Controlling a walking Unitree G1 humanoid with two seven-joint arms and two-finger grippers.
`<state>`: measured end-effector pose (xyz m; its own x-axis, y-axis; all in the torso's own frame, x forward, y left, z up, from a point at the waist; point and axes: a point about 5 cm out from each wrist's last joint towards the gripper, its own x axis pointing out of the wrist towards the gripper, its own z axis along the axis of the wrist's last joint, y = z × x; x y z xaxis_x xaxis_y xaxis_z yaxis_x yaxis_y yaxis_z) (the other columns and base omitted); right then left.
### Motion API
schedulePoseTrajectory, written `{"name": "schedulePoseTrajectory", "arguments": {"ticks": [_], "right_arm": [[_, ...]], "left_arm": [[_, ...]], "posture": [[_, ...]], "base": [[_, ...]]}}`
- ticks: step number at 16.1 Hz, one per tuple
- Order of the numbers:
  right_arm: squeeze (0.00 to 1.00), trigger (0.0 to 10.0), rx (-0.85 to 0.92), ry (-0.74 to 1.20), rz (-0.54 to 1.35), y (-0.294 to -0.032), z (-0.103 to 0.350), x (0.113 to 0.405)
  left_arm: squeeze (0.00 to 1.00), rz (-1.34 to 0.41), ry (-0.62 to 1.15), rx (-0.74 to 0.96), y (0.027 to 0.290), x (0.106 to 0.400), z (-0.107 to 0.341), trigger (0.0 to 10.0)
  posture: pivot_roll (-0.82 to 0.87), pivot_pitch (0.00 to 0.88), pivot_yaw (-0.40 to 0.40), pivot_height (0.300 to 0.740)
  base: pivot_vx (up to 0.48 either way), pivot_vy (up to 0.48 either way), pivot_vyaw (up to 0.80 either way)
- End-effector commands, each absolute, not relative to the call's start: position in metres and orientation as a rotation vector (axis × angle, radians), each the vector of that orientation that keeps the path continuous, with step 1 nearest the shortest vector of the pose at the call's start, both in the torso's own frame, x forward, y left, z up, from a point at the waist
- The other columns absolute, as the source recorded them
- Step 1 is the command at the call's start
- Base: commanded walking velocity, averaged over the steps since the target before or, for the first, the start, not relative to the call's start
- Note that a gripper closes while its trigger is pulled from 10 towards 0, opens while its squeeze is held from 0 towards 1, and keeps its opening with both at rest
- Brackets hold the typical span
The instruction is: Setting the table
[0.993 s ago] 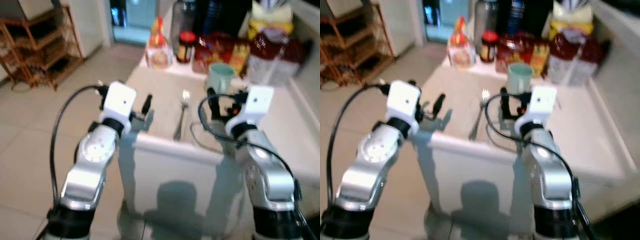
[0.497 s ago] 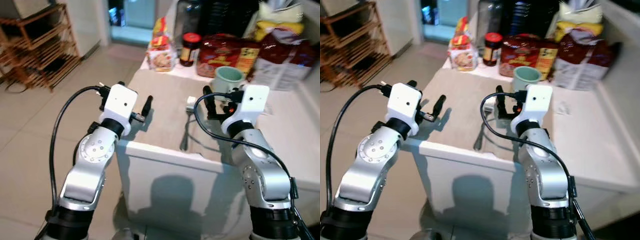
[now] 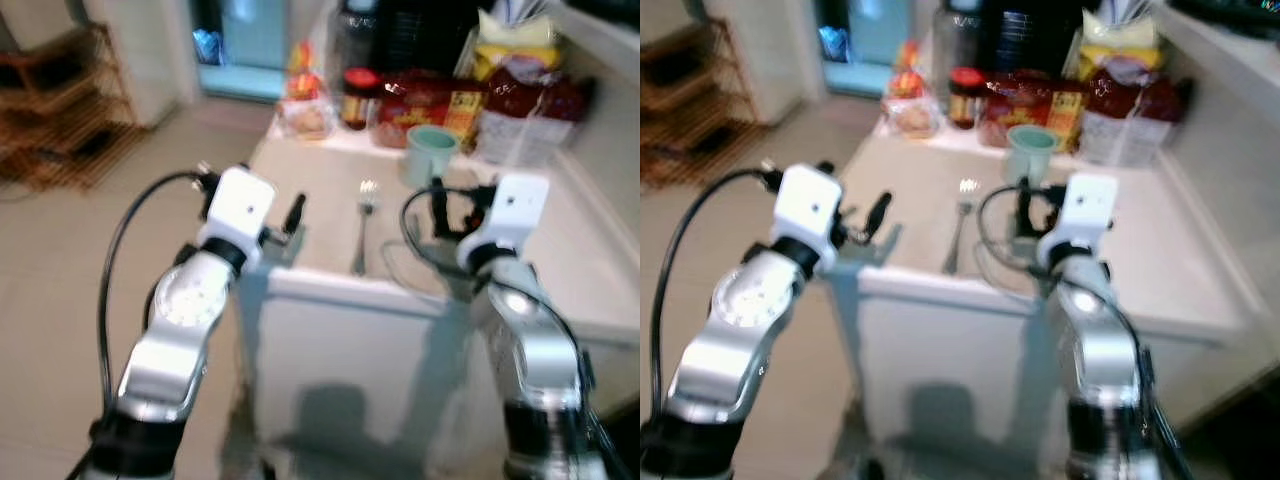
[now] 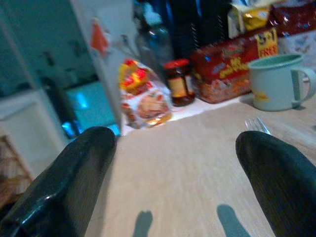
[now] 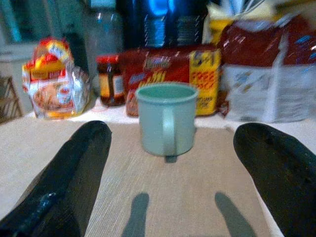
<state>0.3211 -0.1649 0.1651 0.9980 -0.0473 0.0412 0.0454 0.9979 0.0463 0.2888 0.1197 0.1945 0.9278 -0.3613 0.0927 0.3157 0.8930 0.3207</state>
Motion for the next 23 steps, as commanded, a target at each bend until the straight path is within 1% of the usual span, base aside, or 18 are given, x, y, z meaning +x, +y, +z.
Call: {"name": "schedulePoseTrajectory", "arguments": {"ticks": [1, 2, 3, 5, 7, 10, 11, 13, 16, 17, 18, 19, 20, 21, 22, 23], "right_arm": [[1.00, 10.0, 0.062, -0.049, -0.025, -0.164, 0.165, 0.329], [1.00, 10.0, 0.045, -0.038, -0.032, -0.166, 0.164, 0.335], [0.00, 10.0, 0.045, -0.031, -0.036, -0.168, 0.163, 0.342], [0.00, 10.0, 0.034, -0.045, -0.044, -0.171, 0.167, 0.353], [0.00, 10.0, 0.027, -0.075, -0.039, -0.166, 0.177, 0.360], [0.00, 10.0, 0.060, -0.081, 0.033, -0.149, 0.182, 0.359], [0.00, 10.0, 0.065, -0.070, 0.058, -0.144, 0.185, 0.357], [0.00, 10.0, 0.031, -0.054, 0.080, -0.140, 0.190, 0.352], [0.00, 10.0, 0.015, -0.099, 0.074, -0.155, 0.198, 0.330], [0.00, 10.0, 0.001, -0.128, 0.082, -0.167, 0.196, 0.308], [0.00, 10.0, 0.021, -0.132, 0.076, -0.173, 0.195, 0.295], [0.00, 10.0, 0.028, -0.131, 0.059, -0.181, 0.193, 0.283], [0.00, 10.0, 0.027, -0.129, 0.049, -0.185, 0.192, 0.277], [0.00, 10.0, 0.022, -0.098, 0.003, -0.195, 0.183, 0.263], [0.00, 10.0, 0.014, -0.068, -0.019, -0.199, 0.178, 0.255], [0.00, 10.0, 0.009, -0.056, -0.018, -0.199, 0.177, 0.251]], "left_arm": [[0.00, -0.413, -0.153, 0.300, 0.112, 0.287, 0.195, 10.0], [0.00, -0.461, -0.162, 0.298, 0.106, 0.285, 0.195, 10.0], [0.00, -0.510, -0.168, 0.294, 0.101, 0.281, 0.195, 10.0], [0.00, -0.572, -0.165, 0.274, 0.095, 0.277, 0.195, 10.0], [0.00, -0.530, -0.158, 0.289, 0.099, 0.279, 0.194, 10.0], [0.00, -0.405, -0.131, 0.339, 0.118, 0.291, 0.193, 10.0], [0.00, -0.386, -0.131, 0.349, 0.123, 0.297, 0.195, 10.0], [0.00, -0.390, -0.126, 0.361, 0.124, 0.299, 0.196, 10.0], [0.00, -0.392, -0.120, 0.307, 0.115, 0.305, 0.193, 10.0], [0.00, -0.392, -0.132, 0.287, 0.107, 0.308, 0.193, 10.0], [0.00, -0.391, -0.138, 0.270, 0.103, 0.310, 0.194, 10.0], [0.00, -0.386, -0.139, 0.238, 0.101, 0.311, 0.195, 10.0], [0.00, -0.381, -0.135, 0.220, 0.101, 0.311, 0.195, 10.0], [0.00, -0.368, -0.108, 0.210, 0.099, 0.311, 0.190, 10.0], [0.00, -0.359, -0.081, 0.203, 0.098, 0.314, 0.187, 10.0], [0.00, -0.360, -0.088, 0.191, 0.097, 0.318, 0.189, 10.0]], "posture": [[0.09, 0.000, -0.035, 0.740], [0.09, 0.000, -0.033, 0.740], [0.09, 0.000, -0.033, 0.740], [0.10, 0.001, -0.035, 0.740], [0.11, 0.003, -0.039, 0.740], [0.11, 0.010, -0.033, 0.740], [0.10, 0.014, -0.025, 0.740], [0.09, 0.027, -0.019, 0.740], [0.05, 0.048, -0.017, 0.740], [0.01, 0.039, -0.018, 0.740], [0.00, 0.036, -0.019, 0.740], [-0.01, 0.048, -0.023, 0.740], [-0.01, 0.048, -0.023, 0.740], [-0.02, 0.044, -0.020, 0.740], [-0.03, 0.035, -0.008, 0.740], [-0.03, 0.031, -0.006, 0.740]], "base": [[0.000, 0.000, 0.00], [0.000, 0.000, 0.00], [0.000, 0.000, 0.00], [0.000, 0.000, 0.00], [0.000, 0.000, 0.00], [0.000, 0.000, 0.00], [0.000, 0.000, 0.00], [0.000, 0.000, 0.00], [0.000, 0.000, 0.00], [0.000, 0.000, -0.44], [0.000, 0.000, -0.80], [0.000, 0.000, -0.80], [0.000, 0.000, -0.80], [0.000, 0.000, -0.80], [0.000, 0.000, -0.80], [0.000, 0.000, 0.00]]}}
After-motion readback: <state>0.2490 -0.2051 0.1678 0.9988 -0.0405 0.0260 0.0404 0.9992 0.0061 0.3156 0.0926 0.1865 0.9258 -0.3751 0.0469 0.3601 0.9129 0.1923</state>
